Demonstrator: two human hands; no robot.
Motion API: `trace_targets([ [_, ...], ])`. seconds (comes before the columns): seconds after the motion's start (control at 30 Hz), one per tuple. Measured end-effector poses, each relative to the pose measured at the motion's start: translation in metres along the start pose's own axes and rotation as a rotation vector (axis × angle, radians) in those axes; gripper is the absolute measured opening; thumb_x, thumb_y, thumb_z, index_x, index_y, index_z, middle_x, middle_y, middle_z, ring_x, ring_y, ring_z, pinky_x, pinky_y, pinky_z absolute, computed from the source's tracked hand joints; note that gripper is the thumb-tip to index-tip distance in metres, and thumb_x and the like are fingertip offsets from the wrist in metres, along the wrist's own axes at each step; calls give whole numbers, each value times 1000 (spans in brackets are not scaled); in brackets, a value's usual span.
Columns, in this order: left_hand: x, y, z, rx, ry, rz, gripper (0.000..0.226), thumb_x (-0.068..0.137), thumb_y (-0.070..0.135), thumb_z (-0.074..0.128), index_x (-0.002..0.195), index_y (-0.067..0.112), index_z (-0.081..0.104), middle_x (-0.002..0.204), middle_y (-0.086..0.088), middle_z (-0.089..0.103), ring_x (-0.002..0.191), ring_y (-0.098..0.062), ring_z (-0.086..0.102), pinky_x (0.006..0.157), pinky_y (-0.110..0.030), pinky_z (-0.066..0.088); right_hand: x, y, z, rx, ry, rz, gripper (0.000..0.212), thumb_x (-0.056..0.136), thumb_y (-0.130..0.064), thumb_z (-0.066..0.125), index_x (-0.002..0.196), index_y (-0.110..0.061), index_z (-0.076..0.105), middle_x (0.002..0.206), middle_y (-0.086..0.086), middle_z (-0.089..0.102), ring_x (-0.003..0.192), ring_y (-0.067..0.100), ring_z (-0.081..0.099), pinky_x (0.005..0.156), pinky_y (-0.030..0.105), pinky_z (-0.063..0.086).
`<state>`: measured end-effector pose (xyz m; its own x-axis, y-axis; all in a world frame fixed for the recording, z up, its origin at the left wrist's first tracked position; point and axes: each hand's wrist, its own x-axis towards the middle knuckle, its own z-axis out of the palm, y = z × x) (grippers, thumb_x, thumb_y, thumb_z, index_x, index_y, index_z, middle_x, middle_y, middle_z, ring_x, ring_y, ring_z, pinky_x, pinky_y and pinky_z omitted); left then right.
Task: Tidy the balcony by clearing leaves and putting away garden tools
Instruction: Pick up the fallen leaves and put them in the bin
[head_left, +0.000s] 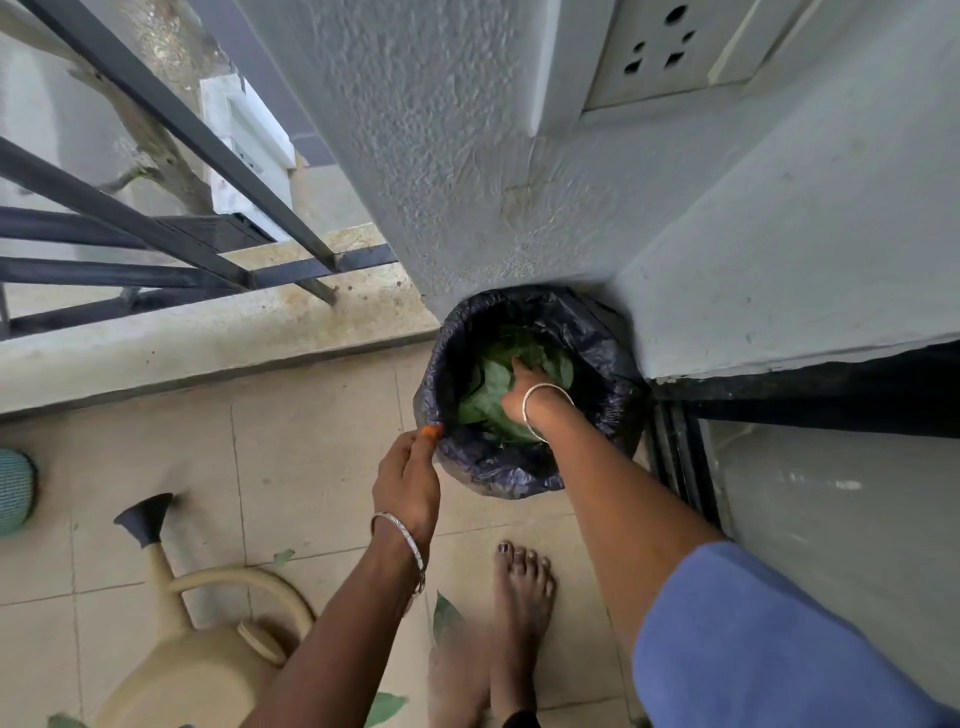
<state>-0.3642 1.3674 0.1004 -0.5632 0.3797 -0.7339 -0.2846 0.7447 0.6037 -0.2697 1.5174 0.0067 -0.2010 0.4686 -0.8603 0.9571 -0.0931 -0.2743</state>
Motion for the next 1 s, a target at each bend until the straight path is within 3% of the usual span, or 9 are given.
trace_targets([
  [0.13, -11, 15, 0, -50, 29, -5, 23, 92, 39, 54, 99, 26, 72, 103, 7, 70, 103, -17, 61, 99, -48, 48, -47, -8, -6, 104, 255, -102, 60, 92, -20, 56, 148, -11, 37, 149, 16, 38, 137, 31, 37, 113, 33, 31],
  [0.23, -26, 30, 5, -59, 28, -10, 20, 93, 32, 54, 97, 26, 72, 104, 3, 70, 104, -19, 62, 99, -50, 48, -99, 5, 1, 287, 393, -145, 35, 91, -15, 59, 125, -11, 62, 128, 10, 59, 116, 27, 57, 99, 30, 44],
  [0.3, -39, 42, 8, -59, 14, -7, 17, 92, 33, 55, 92, 27, 72, 103, 2, 71, 104, -20, 63, 98, -50, 49, -134, 15, 1, 439, 475, -144, 24, 88, -12, 61, 110, -13, 70, 113, 6, 68, 103, 24, 64, 90, 32, 51],
  [0.4, -63, 61, 10, -67, -5, 6, 17, 87, 37, 58, 87, 28, 72, 99, 0, 72, 101, -22, 64, 96, -50, 50, -184, 28, -5, 645, 547, -121, 17, 87, -7, 61, 96, -15, 73, 96, 3, 73, 88, 18, 68, 83, 33, 54],
  [0.53, -115, 99, 3, -78, -81, 52, 19, 86, 34, 57, 87, 22, 72, 95, -5, 73, 98, -28, 66, 90, -46, 51, -257, 27, -26, 910, 586, -80, 16, 80, -24, 58, 80, -35, 70, 76, -3, 73, 73, 14, 69, 74, 38, 57],
  [0.7, -210, 170, -20, -134, -166, 106, 17, 92, 22, 58, 86, 13, 71, 94, -9, 73, 95, -28, 66, 90, -44, 52, -373, -8, -87, 1135, 681, -177, 19, 95, -3, 53, 90, -14, 67, 74, 5, 69, 61, 12, 62, 56, 23, 49],
  [0.87, -312, 237, -53, -172, -279, 195, 20, 91, 21, 54, 83, 18, 72, 92, -7, 73, 96, -31, 67, 88, -45, 54, -506, -40, -136, 1234, 798, -317, 15, 96, -4, 52, 98, -4, 68, 74, 8, 67, 61, 14, 61, 58, 27, 49],
  [1.0, -393, 289, -75, -245, -404, 280, 23, 95, 12, 48, 98, 4, 69, 94, -12, 70, 86, -26, 65, 76, -36, 53, -601, -49, -157, 1330, 897, -405, 16, 95, -5, 54, 96, -8, 69, 74, 8, 68, 63, 16, 61, 57, 24, 49],
])
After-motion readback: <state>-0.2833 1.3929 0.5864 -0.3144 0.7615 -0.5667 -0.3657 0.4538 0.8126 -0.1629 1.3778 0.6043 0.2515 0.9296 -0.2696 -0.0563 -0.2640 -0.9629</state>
